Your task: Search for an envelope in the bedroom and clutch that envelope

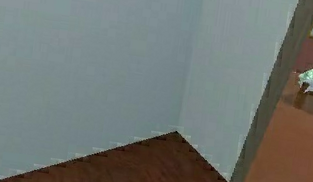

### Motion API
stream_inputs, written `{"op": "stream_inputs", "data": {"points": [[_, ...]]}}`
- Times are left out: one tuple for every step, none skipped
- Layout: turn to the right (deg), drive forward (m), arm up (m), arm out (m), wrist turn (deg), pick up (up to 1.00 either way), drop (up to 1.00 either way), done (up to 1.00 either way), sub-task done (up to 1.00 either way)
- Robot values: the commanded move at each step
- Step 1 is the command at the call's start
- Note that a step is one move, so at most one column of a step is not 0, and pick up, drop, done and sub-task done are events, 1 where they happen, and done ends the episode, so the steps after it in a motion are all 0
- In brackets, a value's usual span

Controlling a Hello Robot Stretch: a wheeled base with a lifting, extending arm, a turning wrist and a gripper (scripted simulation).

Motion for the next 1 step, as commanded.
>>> {"op": "stream_inputs", "data": {"points": [[-3.0, 0.00, 0.00, 0.00, 0.0, 0.00, 0.00, 0.00, 0.00]]}}
